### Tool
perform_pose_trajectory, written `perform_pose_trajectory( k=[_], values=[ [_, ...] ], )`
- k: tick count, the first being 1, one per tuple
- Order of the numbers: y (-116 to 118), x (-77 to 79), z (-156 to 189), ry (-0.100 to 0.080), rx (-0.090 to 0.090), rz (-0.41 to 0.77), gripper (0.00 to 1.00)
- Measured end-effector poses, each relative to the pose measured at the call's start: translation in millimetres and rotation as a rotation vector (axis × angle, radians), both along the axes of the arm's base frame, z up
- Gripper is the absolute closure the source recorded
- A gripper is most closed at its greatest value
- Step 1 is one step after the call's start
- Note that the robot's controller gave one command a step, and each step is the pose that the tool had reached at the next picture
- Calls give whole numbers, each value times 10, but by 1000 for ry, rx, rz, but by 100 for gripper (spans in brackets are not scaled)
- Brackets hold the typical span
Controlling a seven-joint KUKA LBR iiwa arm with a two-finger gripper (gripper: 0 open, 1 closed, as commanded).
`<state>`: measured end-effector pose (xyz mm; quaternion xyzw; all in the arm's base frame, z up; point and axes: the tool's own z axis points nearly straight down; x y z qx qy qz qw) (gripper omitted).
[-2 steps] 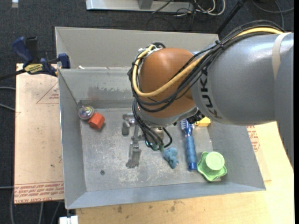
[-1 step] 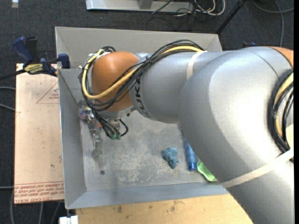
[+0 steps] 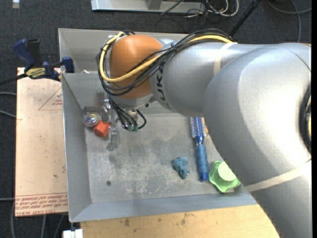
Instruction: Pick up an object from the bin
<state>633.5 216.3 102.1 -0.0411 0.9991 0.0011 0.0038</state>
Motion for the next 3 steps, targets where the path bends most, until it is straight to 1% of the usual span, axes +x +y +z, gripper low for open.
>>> perform_pose_trajectory(
  k=[1, 2, 3],
  values=[
    [167, 20, -5, 4, 1, -126, 0],
    [108, -62, -283, -2, 5, -289, 0],
    [114, -45, -264, -7, 9, -289, 0]
  ],
)
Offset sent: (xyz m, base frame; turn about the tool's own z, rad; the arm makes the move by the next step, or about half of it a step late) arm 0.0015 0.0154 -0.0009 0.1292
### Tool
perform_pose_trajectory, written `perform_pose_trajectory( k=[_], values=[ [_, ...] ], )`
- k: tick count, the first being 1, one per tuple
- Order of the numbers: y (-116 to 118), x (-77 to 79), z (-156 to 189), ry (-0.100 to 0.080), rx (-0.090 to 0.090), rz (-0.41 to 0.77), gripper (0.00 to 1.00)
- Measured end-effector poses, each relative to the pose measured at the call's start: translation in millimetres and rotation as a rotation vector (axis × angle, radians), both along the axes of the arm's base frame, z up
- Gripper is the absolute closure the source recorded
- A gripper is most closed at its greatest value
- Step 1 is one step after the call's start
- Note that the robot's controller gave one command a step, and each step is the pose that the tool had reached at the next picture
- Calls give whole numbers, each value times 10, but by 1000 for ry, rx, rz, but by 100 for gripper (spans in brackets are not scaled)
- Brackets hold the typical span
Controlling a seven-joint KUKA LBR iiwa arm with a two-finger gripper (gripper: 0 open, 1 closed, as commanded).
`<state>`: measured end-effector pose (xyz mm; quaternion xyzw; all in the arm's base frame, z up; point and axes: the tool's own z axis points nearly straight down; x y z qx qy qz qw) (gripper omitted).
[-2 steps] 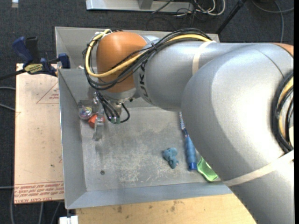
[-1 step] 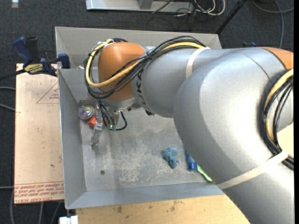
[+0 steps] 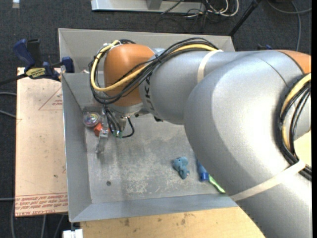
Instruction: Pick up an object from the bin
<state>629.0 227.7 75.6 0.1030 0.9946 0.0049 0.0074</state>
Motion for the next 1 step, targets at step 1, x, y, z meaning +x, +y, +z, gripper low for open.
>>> perform_pose_trajectory(
  k=[1],
  values=[
    [0, -3, -6, 1, 0, 0, 100]
  ],
)
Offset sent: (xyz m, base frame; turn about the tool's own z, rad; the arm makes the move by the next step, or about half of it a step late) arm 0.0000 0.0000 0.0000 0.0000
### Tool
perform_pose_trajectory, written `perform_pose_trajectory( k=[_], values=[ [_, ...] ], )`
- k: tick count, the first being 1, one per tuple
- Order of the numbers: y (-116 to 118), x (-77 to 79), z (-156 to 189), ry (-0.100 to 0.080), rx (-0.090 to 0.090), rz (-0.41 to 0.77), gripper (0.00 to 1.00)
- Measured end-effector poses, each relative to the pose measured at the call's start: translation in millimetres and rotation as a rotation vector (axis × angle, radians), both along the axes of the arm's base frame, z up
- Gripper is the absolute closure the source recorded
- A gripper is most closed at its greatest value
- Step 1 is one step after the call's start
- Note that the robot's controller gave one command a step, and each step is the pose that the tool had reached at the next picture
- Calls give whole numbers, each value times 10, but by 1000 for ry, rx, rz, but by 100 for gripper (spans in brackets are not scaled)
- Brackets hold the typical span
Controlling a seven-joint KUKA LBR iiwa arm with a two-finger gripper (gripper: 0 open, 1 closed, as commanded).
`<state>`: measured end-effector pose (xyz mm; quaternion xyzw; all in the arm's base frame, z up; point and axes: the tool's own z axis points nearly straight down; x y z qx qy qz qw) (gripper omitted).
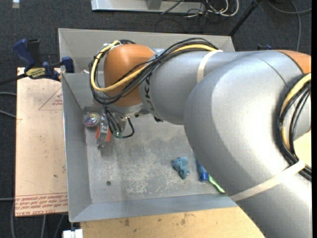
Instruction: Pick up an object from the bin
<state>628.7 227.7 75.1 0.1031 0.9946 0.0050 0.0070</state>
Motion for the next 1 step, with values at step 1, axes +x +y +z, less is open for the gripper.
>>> perform_pose_trajectory(
  k=[1],
  values=[
    [7, 14, 362, 9, -5, 1, 100]
  ],
)
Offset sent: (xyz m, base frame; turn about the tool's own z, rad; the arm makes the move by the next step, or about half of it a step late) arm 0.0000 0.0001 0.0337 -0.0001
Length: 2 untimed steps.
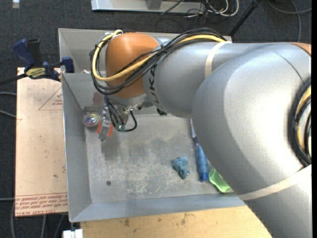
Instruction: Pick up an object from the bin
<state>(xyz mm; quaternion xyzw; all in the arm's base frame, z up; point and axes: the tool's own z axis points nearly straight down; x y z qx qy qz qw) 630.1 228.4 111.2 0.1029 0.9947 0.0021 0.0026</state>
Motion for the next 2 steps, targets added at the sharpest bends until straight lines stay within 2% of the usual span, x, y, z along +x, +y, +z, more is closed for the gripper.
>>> perform_pose_trajectory(
  k=[1, 2],
  values=[
    [8, 20, 480, -2, 0, 1, 100],
    [12, 34, 778, -1, 0, 2, 100]
  ],
)
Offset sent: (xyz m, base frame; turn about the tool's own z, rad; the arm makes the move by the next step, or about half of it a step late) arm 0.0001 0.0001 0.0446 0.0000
